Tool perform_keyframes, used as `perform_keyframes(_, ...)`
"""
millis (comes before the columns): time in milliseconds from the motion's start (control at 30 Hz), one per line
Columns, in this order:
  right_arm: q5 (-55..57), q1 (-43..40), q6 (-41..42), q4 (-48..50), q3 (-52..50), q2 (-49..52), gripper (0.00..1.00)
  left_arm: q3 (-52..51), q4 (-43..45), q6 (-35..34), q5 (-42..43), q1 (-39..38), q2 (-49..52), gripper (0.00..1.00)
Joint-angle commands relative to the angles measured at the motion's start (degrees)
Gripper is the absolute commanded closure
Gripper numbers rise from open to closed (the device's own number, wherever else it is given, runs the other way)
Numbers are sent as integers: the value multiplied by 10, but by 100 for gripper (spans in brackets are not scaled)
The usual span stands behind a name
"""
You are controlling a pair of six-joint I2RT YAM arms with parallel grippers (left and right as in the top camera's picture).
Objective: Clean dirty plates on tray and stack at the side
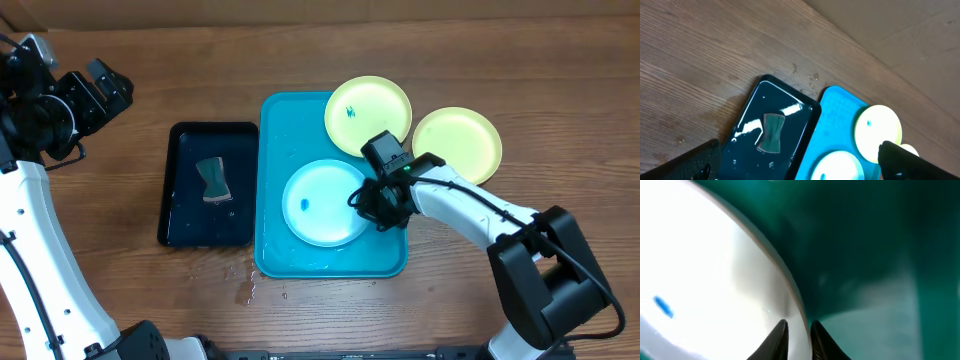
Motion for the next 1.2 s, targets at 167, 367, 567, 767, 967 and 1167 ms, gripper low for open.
perform_keyframes(167,21,19,2,26,-2,-13,67,2,0,7,-4,2,4,0)
perform_keyframes(367,114,19,0,27,-4,-13,64,2,0,7,-4,2,4,0)
perform_keyframes(567,116,19,-19,32,-4,-13,64,2,0,7,-4,2,4,0)
perform_keyframes(767,116,22,-59,33,-4,-13,64,2,0,7,-4,2,4,0)
perform_keyframes(967,116,22,-61,36,-4,-13,64,2,0,7,-4,2,4,1)
perform_keyframes(1167,110,21,-111,49,-4,-13,72,2,59,-41,-2,2,4,0)
